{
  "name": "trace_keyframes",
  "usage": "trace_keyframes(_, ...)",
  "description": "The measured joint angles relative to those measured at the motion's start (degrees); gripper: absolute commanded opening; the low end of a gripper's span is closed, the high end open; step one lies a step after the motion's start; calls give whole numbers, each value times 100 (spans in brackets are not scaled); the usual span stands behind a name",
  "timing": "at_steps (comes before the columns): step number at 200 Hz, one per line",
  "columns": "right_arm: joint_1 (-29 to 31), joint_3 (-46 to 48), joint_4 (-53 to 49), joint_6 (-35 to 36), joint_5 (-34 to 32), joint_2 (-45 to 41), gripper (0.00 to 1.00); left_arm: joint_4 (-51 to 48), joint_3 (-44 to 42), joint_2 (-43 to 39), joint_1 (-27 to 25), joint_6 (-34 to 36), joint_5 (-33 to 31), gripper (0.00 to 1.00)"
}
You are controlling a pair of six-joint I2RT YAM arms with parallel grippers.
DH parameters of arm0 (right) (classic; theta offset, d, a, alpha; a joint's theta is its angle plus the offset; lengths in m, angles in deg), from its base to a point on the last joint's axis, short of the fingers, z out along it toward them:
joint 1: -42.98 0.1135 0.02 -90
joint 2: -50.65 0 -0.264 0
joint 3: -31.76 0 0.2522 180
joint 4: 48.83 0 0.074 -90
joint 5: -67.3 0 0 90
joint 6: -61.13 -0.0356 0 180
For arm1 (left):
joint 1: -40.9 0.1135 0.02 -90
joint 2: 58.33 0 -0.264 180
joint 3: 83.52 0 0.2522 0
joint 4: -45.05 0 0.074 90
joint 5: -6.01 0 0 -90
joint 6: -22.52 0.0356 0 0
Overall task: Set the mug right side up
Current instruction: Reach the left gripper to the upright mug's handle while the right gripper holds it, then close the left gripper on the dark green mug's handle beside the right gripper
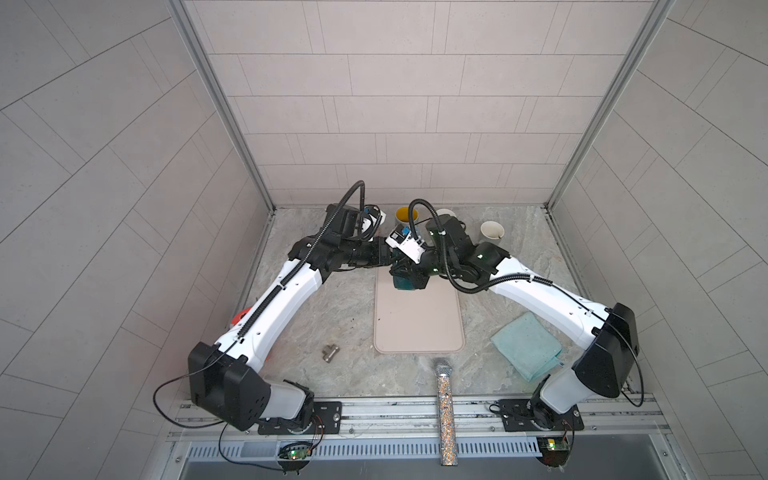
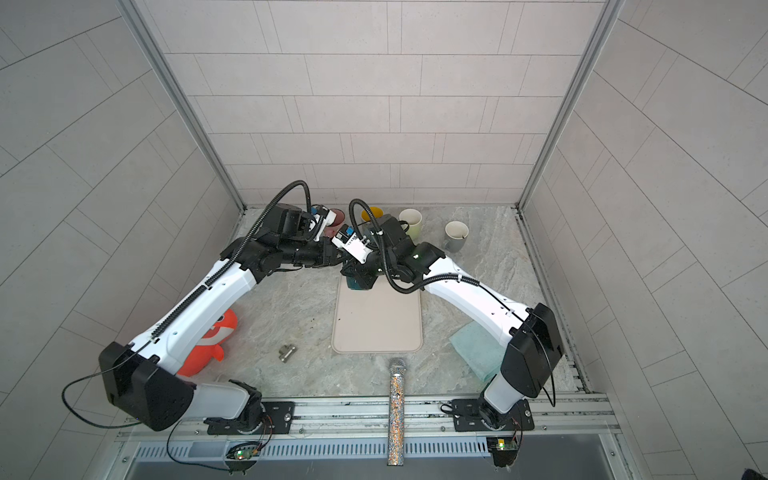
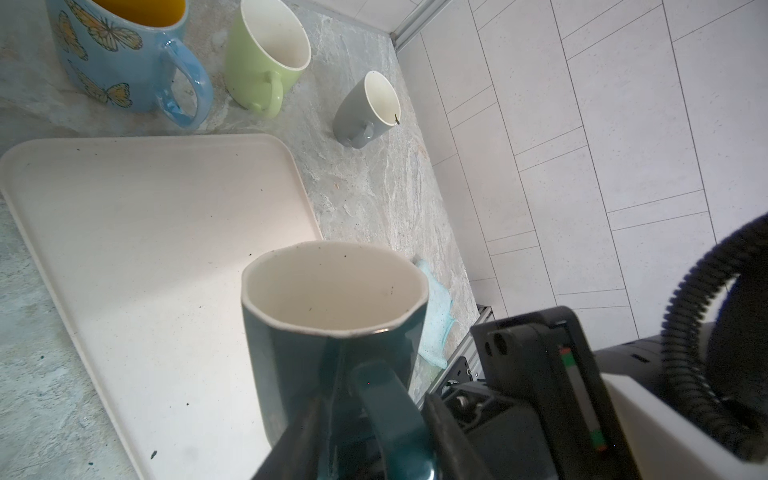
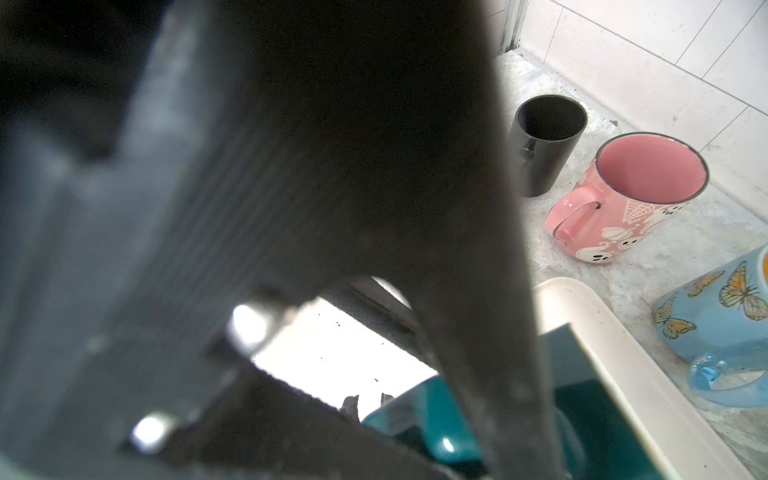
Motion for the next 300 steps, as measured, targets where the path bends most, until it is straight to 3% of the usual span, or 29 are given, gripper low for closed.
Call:
trace_keyframes(113, 0, -70, -9, 26, -52, 101, 0, -402, 299, 177, -2, 7, 2, 13)
trace_keyframes(140, -2, -122, 0, 22, -46, 166, 0, -459, 334, 205, 26, -4, -33, 0)
trace_keyframes(228, -11, -136, 81, 4, -79, 251, 0, -509, 358, 236, 42, -20, -240, 0)
trace_keyframes(300, -13, -144, 105, -26, -109, 251, 17, -511, 354, 205, -17, 96, -535, 0)
